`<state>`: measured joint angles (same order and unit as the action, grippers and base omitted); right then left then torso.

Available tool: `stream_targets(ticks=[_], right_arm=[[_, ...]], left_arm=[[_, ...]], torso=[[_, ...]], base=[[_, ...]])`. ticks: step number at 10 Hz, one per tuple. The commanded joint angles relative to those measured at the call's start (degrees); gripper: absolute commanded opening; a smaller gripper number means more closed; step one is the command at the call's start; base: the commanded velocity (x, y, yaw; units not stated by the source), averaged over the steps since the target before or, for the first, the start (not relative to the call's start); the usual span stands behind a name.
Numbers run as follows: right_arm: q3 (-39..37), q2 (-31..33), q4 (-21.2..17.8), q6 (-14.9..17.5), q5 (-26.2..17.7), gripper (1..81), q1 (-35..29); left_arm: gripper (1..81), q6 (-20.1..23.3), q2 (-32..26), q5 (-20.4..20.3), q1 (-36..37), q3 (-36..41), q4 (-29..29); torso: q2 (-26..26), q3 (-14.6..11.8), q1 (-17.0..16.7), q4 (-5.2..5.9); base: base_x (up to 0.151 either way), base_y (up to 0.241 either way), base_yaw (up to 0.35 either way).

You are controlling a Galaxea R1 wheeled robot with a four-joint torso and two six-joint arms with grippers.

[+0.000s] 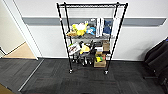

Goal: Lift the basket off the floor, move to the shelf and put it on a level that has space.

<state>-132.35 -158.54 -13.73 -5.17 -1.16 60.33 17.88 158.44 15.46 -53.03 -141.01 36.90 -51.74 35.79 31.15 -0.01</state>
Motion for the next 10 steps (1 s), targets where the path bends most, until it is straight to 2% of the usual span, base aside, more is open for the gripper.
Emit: stream_targets(ticks=[1, 2, 3, 5, 10], right_arm=[[0.8, 0.6, -0.9, -0.7, -2.9, 81.1, -4.2], [0.4, 0.2, -0.9, -0.8, -3.0, 81.1, -4.2], [0.5, 0.2, -0.9, -0.8, -3.0, 81.1, -4.3], [0.3, 0.1, -0.9, -0.8, -2.9, 81.1, -4.5], [-0.5, 0.4, -0.9, -0.8, -3.0, 81.1, -4.6]], left_arm=[[81.1, 0.0, -0.8, 5.7, 6.0, -0.1, 1.2], [81.1, 0.0, -0.7, 5.8, 6.1, -0.1, 1.2], [81.1, 0.0, -0.7, 5.7, 6.2, -0.1, 1.1], [81.1, 0.0, -0.6, 5.7, 6.2, -0.5, 1.1], [81.1, 0.0, -0.8, 5.7, 6.2, -0.5, 1.2]], torso=[[-5.4, 5.0, 3.5, 0.00], [-7.0, 5.5, 4.4, 0.00], [-8.4, 0.9, 5.3, 0.00], [-11.6, 3.4, 7.2, 0.00], [-20.7, 4.2, 12.9, 0.00]], base=[[0.000, 0.000, 0.000], [0.000, 0.000, 0.000], [0.000, 0.000, 0.000], [0.000, 0.000, 0.000], [0.000, 0.000, 0.000]])
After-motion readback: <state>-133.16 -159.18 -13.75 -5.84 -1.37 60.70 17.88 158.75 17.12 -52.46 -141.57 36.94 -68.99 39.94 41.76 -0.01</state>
